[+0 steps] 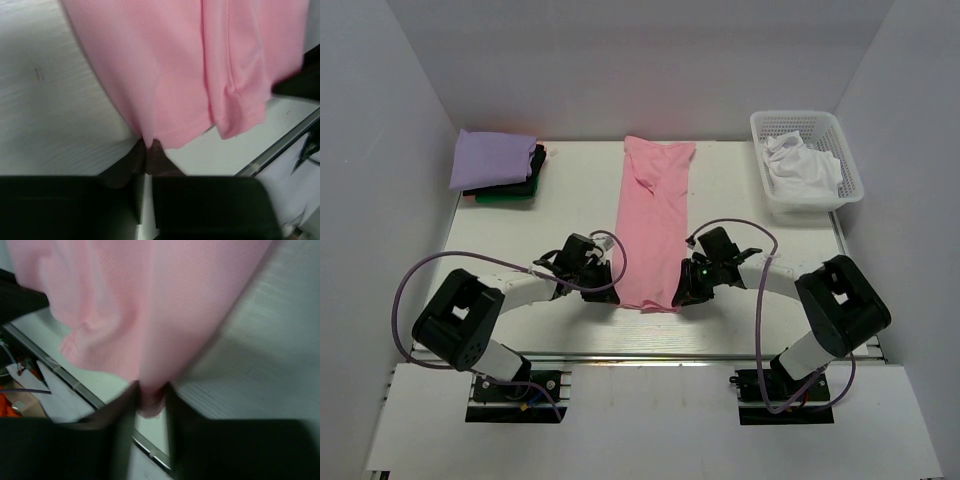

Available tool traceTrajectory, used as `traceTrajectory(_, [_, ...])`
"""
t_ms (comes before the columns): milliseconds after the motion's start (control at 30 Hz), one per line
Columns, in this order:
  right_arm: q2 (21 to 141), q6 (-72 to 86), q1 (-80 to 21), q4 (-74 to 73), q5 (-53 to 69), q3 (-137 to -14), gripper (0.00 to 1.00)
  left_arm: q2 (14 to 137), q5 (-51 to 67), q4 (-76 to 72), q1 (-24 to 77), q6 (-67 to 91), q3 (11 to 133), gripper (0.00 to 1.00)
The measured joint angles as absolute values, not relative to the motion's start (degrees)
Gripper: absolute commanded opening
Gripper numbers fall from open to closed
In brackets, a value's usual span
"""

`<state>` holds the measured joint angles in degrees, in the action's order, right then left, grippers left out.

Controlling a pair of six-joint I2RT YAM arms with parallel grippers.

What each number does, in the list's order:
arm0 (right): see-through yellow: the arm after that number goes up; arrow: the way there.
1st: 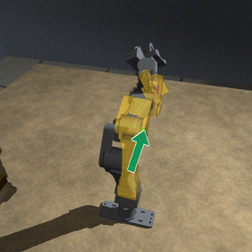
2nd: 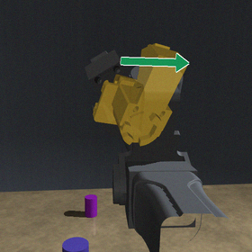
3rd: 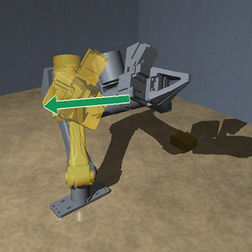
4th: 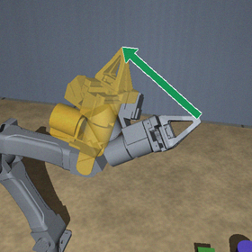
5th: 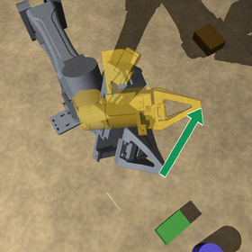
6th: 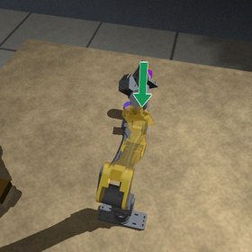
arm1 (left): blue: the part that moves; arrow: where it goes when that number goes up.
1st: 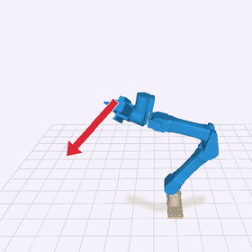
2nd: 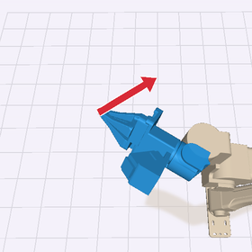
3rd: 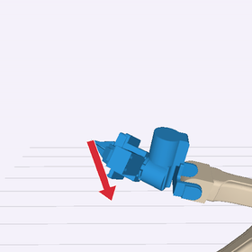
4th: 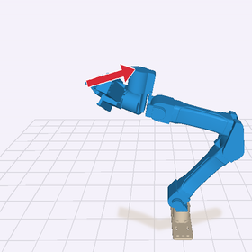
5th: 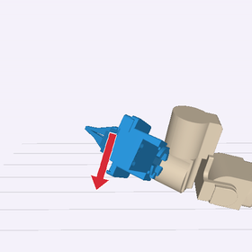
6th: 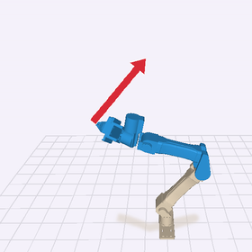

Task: Fold and stack the t-shirts
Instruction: Grab the bottom of the folded rectangular tshirt with both arms, then fold the folded rectangular tshirt in 1/3 of the way

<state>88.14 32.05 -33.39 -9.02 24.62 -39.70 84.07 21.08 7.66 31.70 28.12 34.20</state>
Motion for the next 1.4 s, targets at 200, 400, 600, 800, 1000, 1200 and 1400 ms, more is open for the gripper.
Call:
traceTrajectory(200, [89.34,32.56,-33.34,-8.49,24.16,-39.48,0.00,85.08,24.08,7.35,31.75,28.01,34.20,0.00])
traceTrajectory(400, [83.83,30.79,-33.41,-12.93,26.39,-37.63,0.00,81.58,28.03,13.34,32.29,26.98,33.67,0.00])
traceTrajectory(600, [76.58,28.36,-33.43,-19.75,26.96,-37.19,0.00,78.32,33.71,17.93,32.45,26.30,34.04,0.00])
traceTrajectory(800, [82.13,25.61,-33.34,-23.53,23.42,-44.27,0.00,80.27,34.57,18.02,32.03,25.02,40.82,0.00])
traceTrajectory(1000, [88.29,22.52,-31.70,-25.36,19.62,-54.92,0.00,83.33,28.51,16.10,31.14,26.00,48.16,0.00])
traceTrajectory(1200, [94.48,19.92,-28.69,-27.51,16.60,-66.41,0.00,86.87,24.10,14.50,28.05,29.41,53.54,0.00])
traceTrajectory(1400, [102.76,16.82,-25.76,-29.52,15.94,-78.22,0.00,94.61,21.76,13.50,24.58,31.31,60.05,0.00])
